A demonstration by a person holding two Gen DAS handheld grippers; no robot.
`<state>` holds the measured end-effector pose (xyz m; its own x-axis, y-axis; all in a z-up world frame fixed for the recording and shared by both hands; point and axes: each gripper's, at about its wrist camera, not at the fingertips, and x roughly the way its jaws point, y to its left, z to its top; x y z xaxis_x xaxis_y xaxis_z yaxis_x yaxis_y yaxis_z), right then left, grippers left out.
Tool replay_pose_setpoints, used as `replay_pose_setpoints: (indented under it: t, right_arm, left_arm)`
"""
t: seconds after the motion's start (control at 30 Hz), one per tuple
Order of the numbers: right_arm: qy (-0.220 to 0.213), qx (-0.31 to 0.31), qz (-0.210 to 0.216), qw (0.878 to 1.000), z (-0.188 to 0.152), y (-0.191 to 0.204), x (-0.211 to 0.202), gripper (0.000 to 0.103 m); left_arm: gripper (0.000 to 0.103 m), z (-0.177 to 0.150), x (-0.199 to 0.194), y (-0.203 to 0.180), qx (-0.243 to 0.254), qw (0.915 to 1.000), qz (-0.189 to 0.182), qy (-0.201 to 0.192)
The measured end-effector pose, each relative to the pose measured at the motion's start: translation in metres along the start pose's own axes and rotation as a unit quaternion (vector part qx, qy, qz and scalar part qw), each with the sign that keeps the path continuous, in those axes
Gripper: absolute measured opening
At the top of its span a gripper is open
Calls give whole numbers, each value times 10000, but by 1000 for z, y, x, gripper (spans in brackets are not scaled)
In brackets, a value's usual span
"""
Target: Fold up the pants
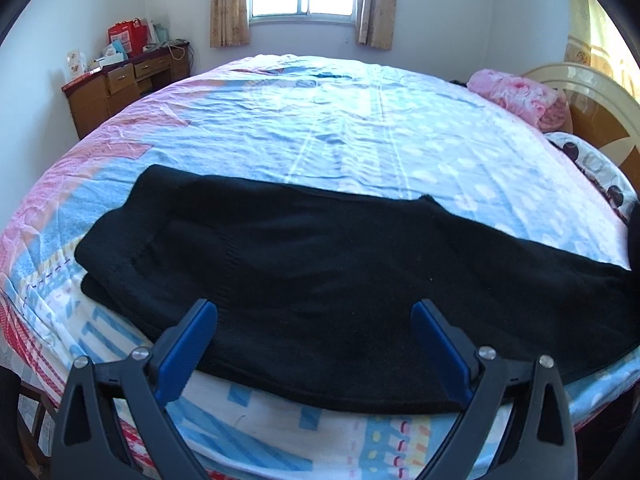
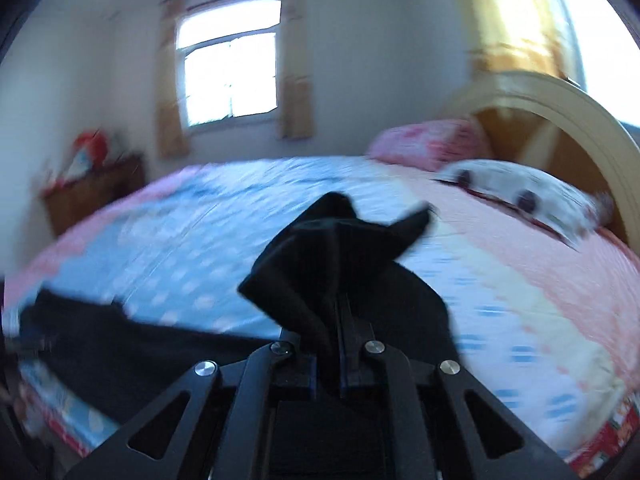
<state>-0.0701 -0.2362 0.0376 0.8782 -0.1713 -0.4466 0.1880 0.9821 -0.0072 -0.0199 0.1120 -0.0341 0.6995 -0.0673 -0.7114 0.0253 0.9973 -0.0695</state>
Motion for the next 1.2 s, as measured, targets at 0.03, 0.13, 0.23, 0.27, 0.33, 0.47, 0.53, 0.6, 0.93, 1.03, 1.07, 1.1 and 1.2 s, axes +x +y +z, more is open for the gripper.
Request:
replay_pose_setpoints:
  t: [0.03,0.13,0.23,0.27,0.33,0.47,0.53,0.6,0.93,1.03,1.07,1.1,1.2]
  right_arm:
    - [110,-327,115,9993,-7,26,10,7]
    - [513,-1306,303,9896,-43,98,40,7]
    - [612,-2150,89,9746,-79,138,50,8]
    - [618,-2411,-8,9685,-89,145,52,11]
    - [501,-2808,-305,9580,-101,155,49,12]
    - [437,-2739,-280,9604,-99,149,48,13]
    - [384,-2884,-341,9561,-103,150,47,12]
    - [267,-3099,-535,9489,-106,159,45,13]
    - [-177,-2511,-221,9675,-60,156,41,12]
    - [-487,-2956,89,9540,-66,177,30,13]
    - [-527,-3130,179,9481,-75,186,27,13]
    - [-493,-3268,238,9435,-84,192,28,13]
    - [34,-3601,200,9327,-108,202,48,13]
  left_arm:
    - [100,0,-1,3,-18,10000,-7,-20]
    - [100,0,-4,11,-62,10000,-30,-67]
    - [100,-1,-6,15,-70,9999,-111,-74]
    - [100,-1,-7,16,-64,9999,-115,-101]
    - [100,0,-7,16,-74,9998,-116,-125]
    - [100,1,-6,20,-145,9998,-136,-98]
    - [100,1,-7,21,-150,9997,-135,-113]
    - [100,2,-8,22,-144,9998,-111,-123]
    - [100,10,-17,40,-427,9987,-48,-270]
    - [100,8,-14,44,-504,9985,-94,-202]
    - [100,7,-14,44,-501,9985,-94,-191]
    - [100,7,-13,44,-483,9986,-79,-187]
    - [100,7,-15,44,-446,9987,-47,-234]
